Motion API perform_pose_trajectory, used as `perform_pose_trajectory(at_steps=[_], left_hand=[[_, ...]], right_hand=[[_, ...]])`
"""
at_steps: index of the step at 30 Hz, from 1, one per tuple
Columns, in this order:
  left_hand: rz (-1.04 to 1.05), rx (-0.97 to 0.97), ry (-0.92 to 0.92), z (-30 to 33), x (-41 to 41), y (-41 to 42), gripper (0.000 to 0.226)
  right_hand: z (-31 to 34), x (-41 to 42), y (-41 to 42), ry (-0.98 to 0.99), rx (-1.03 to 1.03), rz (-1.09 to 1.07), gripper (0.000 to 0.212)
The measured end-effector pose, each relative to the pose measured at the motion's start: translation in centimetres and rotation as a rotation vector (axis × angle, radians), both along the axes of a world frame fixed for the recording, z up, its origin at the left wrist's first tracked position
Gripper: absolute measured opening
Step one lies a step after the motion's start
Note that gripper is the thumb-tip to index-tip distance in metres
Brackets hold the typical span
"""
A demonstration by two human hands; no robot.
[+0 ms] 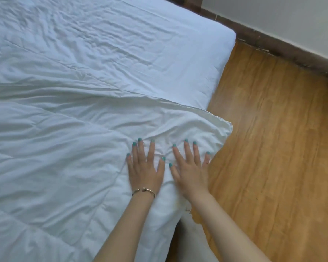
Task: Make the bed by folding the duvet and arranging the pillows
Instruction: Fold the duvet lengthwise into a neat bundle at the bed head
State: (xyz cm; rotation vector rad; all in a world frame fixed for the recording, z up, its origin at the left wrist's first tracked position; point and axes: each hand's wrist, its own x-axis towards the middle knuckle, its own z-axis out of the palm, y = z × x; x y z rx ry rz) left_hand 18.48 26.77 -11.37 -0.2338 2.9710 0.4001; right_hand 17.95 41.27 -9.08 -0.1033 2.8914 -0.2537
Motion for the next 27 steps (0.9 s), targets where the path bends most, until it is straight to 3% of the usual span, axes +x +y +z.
perform_pose_trajectory(at_steps=[3, 8, 13, 19, 23, 27], left_hand=[[0.018, -0.069, -0.066, -0.4, 6.7, 0.2, 0.064], [0.196, -0.106, -0.111, 0.5, 12.7, 1.9, 0.068], [0.363, -0.147, -0.148, 0.7, 19.5, 2.9, 0.082], [0.527, -0.199, -0.246, 1.3, 30.4, 1.7, 0.105], [0.807, -0.1, -0.189, 1.7, 35.7, 0.1, 0.096], [0.958, 0.117, 0.125, 1.4, 37.4, 0.3, 0.096]], right_hand=[[-0.4, 1.1, 1.3, -0.205, 0.02, 0.073, 0.06], [0.8, 1.5, 0.3, -0.229, 0.026, 0.16, 0.057], [2.1, 5.4, 0.3, -0.185, -0.028, 0.656, 0.055], [1.4, 12.1, 1.0, -0.178, -0.038, 1.042, 0.08], [0.6, 15.1, -0.5, -0.009, -0.029, 1.166, 0.09], [-0.5, 16.5, -2.3, 0.131, 0.013, 1.227, 0.102]])
